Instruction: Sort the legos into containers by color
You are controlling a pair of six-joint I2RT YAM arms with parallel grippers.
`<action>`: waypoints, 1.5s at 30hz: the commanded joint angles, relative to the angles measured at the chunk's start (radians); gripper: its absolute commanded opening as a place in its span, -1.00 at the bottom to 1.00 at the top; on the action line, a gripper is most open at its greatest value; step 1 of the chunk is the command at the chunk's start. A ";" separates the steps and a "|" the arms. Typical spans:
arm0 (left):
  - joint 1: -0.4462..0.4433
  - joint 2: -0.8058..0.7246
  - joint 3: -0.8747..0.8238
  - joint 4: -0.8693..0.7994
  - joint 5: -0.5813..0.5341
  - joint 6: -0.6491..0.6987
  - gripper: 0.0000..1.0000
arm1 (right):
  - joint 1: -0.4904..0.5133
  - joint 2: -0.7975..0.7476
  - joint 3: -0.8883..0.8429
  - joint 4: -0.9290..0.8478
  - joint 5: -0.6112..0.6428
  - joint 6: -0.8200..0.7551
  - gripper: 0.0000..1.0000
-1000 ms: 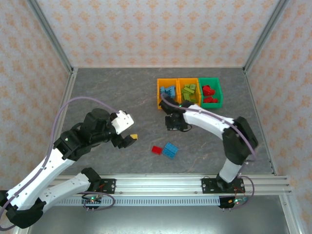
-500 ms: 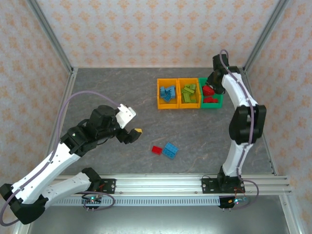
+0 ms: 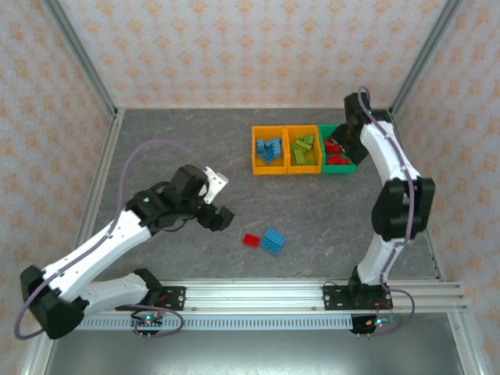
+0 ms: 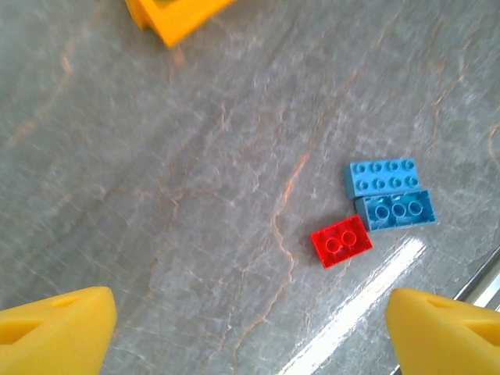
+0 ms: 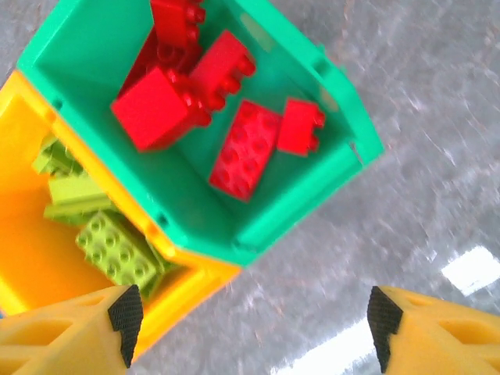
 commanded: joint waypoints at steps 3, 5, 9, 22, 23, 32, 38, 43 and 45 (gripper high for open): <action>-0.112 0.153 0.034 -0.068 -0.001 0.095 0.78 | 0.012 -0.228 -0.196 0.038 -0.020 0.055 0.57; -0.135 0.200 0.035 -0.062 -0.009 0.143 0.78 | 0.012 -0.272 -0.234 0.026 -0.020 0.045 0.58; -0.200 0.277 0.030 -0.041 0.023 0.374 0.71 | 0.012 -0.321 -0.265 -0.020 0.001 0.002 0.60; -0.221 0.471 -0.019 0.152 0.131 0.985 0.43 | 0.012 -0.373 -0.286 -0.078 -0.001 -0.033 0.62; -0.221 0.497 -0.002 0.151 0.130 0.979 0.41 | 0.012 -0.378 -0.291 -0.078 -0.001 -0.033 0.62; -0.223 0.623 0.048 0.179 0.100 0.991 0.22 | 0.012 -0.417 -0.333 -0.082 0.000 -0.031 0.62; -0.222 0.665 0.058 0.150 0.099 1.004 -0.21 | 0.012 -0.417 -0.330 -0.089 -0.006 -0.036 0.62; -0.221 0.641 0.066 0.156 0.081 0.973 -0.52 | 0.012 -0.422 -0.323 -0.104 -0.044 -0.035 0.62; -0.216 0.601 0.077 0.165 0.083 0.945 -0.52 | 0.012 -0.433 -0.323 -0.111 -0.080 -0.031 0.62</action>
